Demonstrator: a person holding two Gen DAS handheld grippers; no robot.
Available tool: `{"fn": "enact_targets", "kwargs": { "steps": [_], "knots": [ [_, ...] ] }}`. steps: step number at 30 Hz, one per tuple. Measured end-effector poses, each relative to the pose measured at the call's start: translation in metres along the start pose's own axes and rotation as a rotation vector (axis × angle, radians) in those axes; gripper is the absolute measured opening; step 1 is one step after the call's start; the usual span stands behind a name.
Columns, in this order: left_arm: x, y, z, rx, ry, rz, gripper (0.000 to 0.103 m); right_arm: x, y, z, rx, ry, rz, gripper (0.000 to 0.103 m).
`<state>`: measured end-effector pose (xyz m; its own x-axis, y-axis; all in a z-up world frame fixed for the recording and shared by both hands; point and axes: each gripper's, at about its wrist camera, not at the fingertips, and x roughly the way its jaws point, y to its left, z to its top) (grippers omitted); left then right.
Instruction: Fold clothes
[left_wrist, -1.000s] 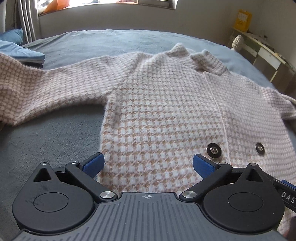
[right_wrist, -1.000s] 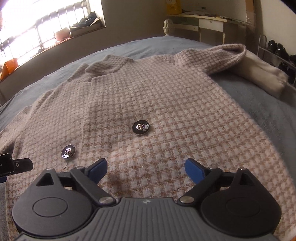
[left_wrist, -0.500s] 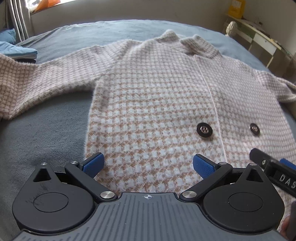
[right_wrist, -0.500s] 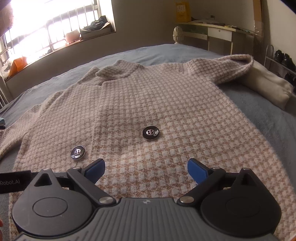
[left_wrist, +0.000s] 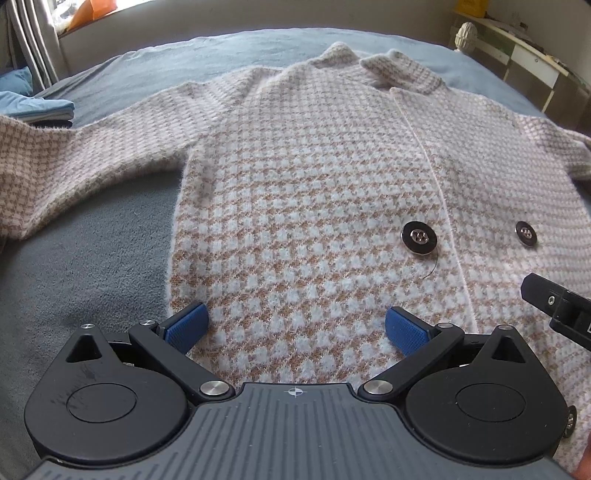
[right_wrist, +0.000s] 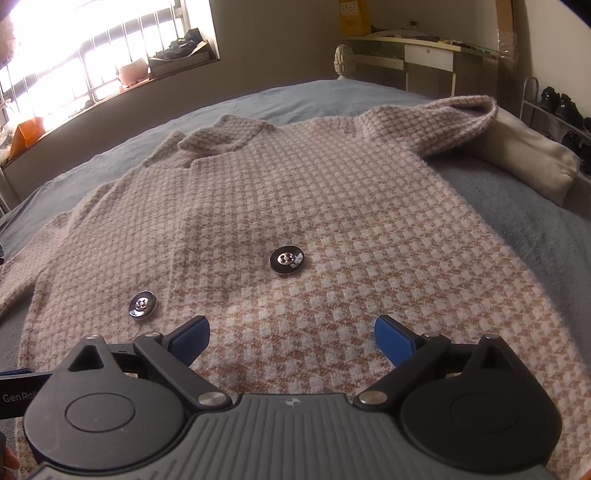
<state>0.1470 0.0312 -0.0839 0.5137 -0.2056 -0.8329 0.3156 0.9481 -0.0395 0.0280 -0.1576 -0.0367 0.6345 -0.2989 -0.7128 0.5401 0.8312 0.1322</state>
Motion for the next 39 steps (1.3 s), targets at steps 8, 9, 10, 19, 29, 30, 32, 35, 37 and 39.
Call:
{"fn": "enact_targets", "kwargs": {
  "steps": [8,9,10,19,29,30,32,35,37,39],
  "knots": [
    [0.001,-0.002,-0.002,0.008,-0.001,0.01,0.103,-0.002,-0.012,0.002,0.043,-0.014,-0.044,0.098],
    [0.001,-0.002,-0.002,0.008,-0.001,0.011,0.103,-0.002,-0.013,0.002,0.045,-0.02,-0.051,0.098],
    [0.001,-0.002,-0.002,0.008,-0.001,0.011,0.103,-0.003,-0.013,0.003,0.045,-0.027,-0.058,0.098],
    [0.002,-0.004,-0.003,0.013,-0.004,0.02,0.103,-0.006,-0.015,0.005,0.042,-0.05,-0.064,0.092],
    [-0.006,0.008,0.005,-0.015,-0.047,-0.082,0.103,-0.016,-0.027,0.009,0.096,-0.071,-0.004,0.062],
    [-0.007,0.01,0.006,-0.019,-0.053,-0.097,0.103,-0.018,-0.03,0.01,0.112,-0.073,0.007,0.061],
    [-0.01,0.013,0.008,-0.028,-0.066,-0.128,0.103,-0.022,-0.039,0.012,0.152,-0.069,0.037,0.057],
    [-0.014,0.018,0.011,-0.041,-0.085,-0.175,0.103,-0.026,-0.051,0.014,0.222,-0.035,0.087,0.052],
    [-0.016,0.022,0.013,-0.05,-0.098,-0.207,0.103,-0.027,-0.058,0.016,0.268,-0.003,0.108,0.047],
    [-0.012,0.022,0.014,-0.042,-0.088,-0.236,0.103,-0.031,-0.067,0.018,0.306,0.023,0.114,0.045]
  ]
}}
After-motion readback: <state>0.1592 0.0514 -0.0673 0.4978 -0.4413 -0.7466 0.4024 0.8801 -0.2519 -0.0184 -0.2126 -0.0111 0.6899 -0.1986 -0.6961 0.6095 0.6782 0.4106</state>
